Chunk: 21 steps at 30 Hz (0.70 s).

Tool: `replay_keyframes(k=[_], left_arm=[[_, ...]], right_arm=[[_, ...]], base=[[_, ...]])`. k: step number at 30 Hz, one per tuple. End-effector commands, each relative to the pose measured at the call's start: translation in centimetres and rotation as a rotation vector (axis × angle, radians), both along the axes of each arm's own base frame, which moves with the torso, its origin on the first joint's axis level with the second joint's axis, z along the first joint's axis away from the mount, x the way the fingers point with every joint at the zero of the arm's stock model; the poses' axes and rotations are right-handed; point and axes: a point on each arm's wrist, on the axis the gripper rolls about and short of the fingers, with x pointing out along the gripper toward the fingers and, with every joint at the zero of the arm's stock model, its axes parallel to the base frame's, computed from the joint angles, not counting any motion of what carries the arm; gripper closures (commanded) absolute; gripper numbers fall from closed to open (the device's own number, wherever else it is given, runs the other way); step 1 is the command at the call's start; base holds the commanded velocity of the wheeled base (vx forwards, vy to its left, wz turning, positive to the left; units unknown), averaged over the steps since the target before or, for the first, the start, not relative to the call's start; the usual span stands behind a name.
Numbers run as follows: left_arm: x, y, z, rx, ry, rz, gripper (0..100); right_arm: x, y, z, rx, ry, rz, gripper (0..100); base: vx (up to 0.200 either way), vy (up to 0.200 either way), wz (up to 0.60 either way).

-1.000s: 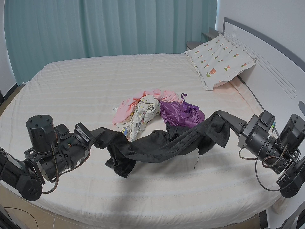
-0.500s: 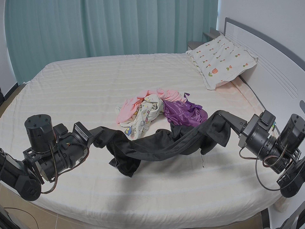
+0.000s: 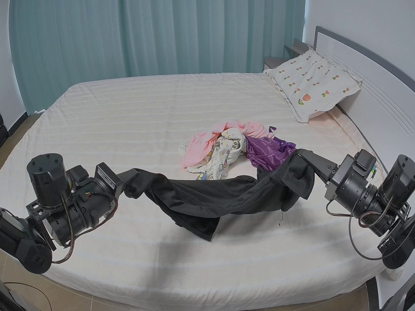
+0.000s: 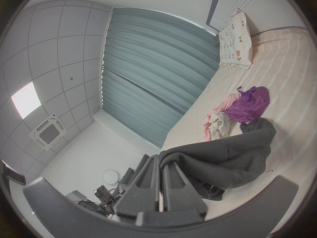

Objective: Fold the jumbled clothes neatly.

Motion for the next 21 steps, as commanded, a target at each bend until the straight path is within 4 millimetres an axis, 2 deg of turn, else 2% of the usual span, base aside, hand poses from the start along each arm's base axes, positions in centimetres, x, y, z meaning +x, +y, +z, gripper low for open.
replay_keyframes(k=[1, 7, 12, 15, 21], left_arm=[[-0.1, 0.0, 0.2, -0.002, -0.010, 0.002, 100], [-0.2, 0.1, 0.5, 0.001, -0.023, 0.007, 100], [-1.2, 0.5, 1.8, -0.012, -0.066, 0.007, 100], [-1.3, 0.6, 2.0, -0.007, -0.061, 0.006, 100], [-1.3, 0.6, 1.9, -0.004, -0.056, 0.006, 100]], right_arm=[[-0.3, -0.2, 0.5, 0.012, -0.026, -0.001, 100], [-0.2, -0.1, 0.5, 0.011, -0.023, 0.001, 100], [-0.4, 0.1, 0.5, 0.012, -0.026, 0.012, 100], [-0.8, 0.8, 0.7, 0.013, -0.032, 0.029, 100], [-0.9, 0.8, 0.8, 0.021, -0.032, 0.007, 100]], base=[[0.000, 0.200, 0.00], [0.000, 0.200, 0.00], [0.000, 0.200, 0.00], [0.000, 0.200, 0.00], [0.000, 0.200, 0.00]])
